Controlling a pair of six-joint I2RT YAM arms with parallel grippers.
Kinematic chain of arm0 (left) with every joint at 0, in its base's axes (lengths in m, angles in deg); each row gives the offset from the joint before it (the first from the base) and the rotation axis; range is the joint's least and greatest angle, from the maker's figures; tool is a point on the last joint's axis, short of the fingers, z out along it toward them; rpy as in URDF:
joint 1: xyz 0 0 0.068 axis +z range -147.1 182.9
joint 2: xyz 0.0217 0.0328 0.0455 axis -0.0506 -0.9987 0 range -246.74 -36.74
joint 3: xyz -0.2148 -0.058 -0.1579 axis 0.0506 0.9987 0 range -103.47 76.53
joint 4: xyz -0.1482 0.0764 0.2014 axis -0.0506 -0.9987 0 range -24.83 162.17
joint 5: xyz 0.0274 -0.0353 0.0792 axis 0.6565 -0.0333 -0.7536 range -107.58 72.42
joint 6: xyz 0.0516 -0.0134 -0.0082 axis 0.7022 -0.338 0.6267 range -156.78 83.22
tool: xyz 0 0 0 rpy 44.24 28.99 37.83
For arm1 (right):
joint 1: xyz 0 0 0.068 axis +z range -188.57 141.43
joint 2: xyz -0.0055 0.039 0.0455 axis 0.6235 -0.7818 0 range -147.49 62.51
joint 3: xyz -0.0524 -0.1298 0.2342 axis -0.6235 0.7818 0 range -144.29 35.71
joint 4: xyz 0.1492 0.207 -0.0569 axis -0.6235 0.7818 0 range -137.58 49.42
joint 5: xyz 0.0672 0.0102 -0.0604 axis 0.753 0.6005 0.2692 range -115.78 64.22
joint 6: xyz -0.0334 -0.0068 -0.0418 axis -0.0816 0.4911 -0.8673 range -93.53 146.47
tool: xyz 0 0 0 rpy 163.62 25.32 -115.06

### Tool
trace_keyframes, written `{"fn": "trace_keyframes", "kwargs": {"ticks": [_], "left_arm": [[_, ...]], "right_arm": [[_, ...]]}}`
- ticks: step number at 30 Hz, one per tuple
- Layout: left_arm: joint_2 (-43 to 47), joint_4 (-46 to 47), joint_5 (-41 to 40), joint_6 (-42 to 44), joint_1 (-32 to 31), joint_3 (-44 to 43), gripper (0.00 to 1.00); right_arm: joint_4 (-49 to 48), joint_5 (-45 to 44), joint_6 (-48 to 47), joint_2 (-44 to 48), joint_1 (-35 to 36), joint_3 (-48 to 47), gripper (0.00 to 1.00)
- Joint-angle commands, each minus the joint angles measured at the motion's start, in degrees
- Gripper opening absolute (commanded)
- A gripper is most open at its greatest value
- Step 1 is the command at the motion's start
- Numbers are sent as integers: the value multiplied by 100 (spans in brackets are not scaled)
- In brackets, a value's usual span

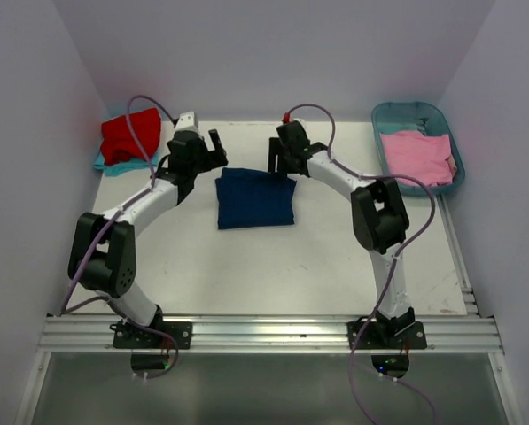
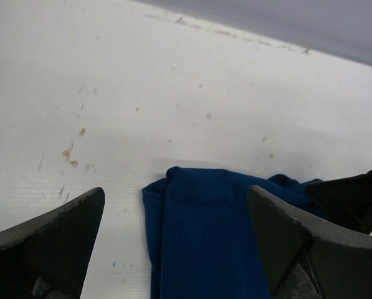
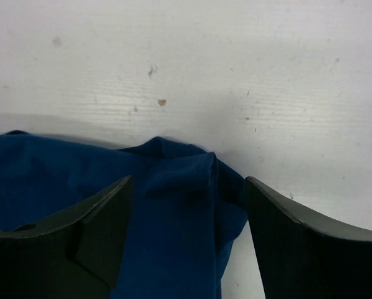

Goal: Fold and stack the t-shirts
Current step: Fold the long partially folded tshirt into a neat square

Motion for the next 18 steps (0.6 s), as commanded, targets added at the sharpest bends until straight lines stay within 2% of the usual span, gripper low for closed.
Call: {"fn": "trace_keyframes", "kwargs": {"ticks": [1, 4, 8, 9, 10, 11, 12, 14, 15, 16, 18], "left_arm": [[606, 670, -81, 176, -239, 232, 100], [888, 785, 94, 255, -485, 592, 100], [836, 916, 875, 202, -645, 891, 100], [783, 1004, 1051, 115, -645, 935, 100], [705, 1100, 1210, 114, -636, 997, 96], [495, 1145, 1516, 132, -636, 1015, 90], [380, 1267, 1676, 97, -636, 998, 77], [-23, 1504, 2227, -26, -548, 962, 57], [-156, 1688, 2396, -192, -478, 936, 43], [-271, 1821, 2563, -263, -347, 918, 38], [-579, 2084, 2784, -351, -258, 892, 36]], "right_arm": [[-1031, -129, -61, 937, -36, 332, 75], [-1147, -198, -122, 1201, -36, 640, 76], [-1191, 133, -175, 1456, -27, 1062, 73], [-1182, 309, -140, 1500, -27, 1254, 68], [-1199, 502, -96, 1579, -27, 1387, 36], [-1226, 1044, 78, 1606, -27, 1492, 3], [-1235, 1240, 184, 1606, -36, 1676, 0], [-1672, 2029, 466, 1589, -36, 2010, 0], [-1848, 2294, 597, 1562, -36, 2116, 0], [-2215, 2428, 729, 1545, -28, 2213, 0], [-2455, 2604, 967, 1413, -19, 2372, 0]]}}
